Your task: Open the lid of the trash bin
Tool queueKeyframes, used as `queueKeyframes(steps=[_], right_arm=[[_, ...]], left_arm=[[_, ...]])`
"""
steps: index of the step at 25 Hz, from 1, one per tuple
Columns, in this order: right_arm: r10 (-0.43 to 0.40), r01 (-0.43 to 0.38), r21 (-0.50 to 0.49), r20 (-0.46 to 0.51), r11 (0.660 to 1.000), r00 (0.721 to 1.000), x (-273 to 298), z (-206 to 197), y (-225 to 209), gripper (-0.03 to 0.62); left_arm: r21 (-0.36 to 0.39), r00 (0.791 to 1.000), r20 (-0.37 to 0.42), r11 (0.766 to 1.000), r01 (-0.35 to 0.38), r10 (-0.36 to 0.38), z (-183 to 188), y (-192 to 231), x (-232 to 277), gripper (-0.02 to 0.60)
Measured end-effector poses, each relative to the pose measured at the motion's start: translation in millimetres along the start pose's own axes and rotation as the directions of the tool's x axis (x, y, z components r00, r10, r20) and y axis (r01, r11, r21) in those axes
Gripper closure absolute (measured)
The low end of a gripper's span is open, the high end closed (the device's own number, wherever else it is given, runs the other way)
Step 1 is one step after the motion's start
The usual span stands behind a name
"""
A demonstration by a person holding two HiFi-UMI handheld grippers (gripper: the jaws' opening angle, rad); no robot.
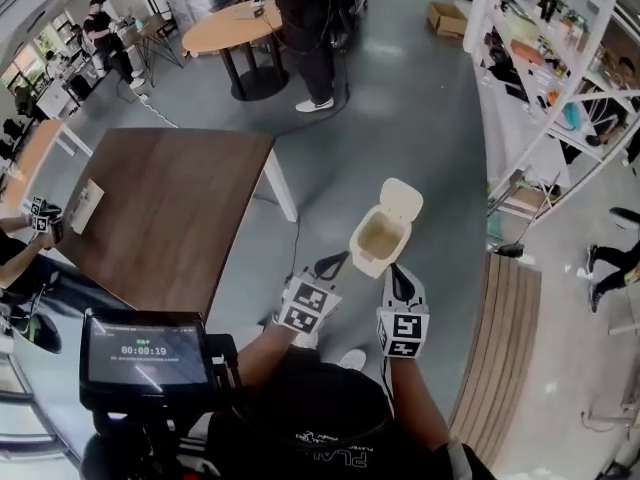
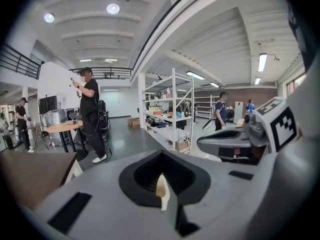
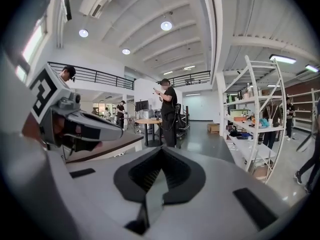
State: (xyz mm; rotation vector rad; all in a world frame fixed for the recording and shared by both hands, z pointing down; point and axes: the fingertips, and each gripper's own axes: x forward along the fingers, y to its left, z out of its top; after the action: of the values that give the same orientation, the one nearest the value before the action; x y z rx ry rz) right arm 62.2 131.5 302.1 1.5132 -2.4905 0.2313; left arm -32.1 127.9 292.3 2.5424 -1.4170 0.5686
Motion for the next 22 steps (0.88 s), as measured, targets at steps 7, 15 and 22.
queueKeyframes(steps=[7,15,22], right_arm=[[0.008,-0.008,0.016,-0.020,1.000,1.000,-17,-10,13,0.595],[-0.051,0.049,-0.049,-0.031,0.998,0.998,-14,-3,15,0.595],[-0.060,0.060,-0.072,-0.002,0.996,0.998,0,2,6,0.595]], left_arm=[[-0.039,1.000,-0.007,0.999,0.028,-0.028,0,-4,1,0.581],[-0.057,0.998,0.051,0.998,0.024,-0.021,12,13,-11,0.581],[-0.051,0.997,0.077,0.998,0.030,-0.026,13,13,2,0.581]])
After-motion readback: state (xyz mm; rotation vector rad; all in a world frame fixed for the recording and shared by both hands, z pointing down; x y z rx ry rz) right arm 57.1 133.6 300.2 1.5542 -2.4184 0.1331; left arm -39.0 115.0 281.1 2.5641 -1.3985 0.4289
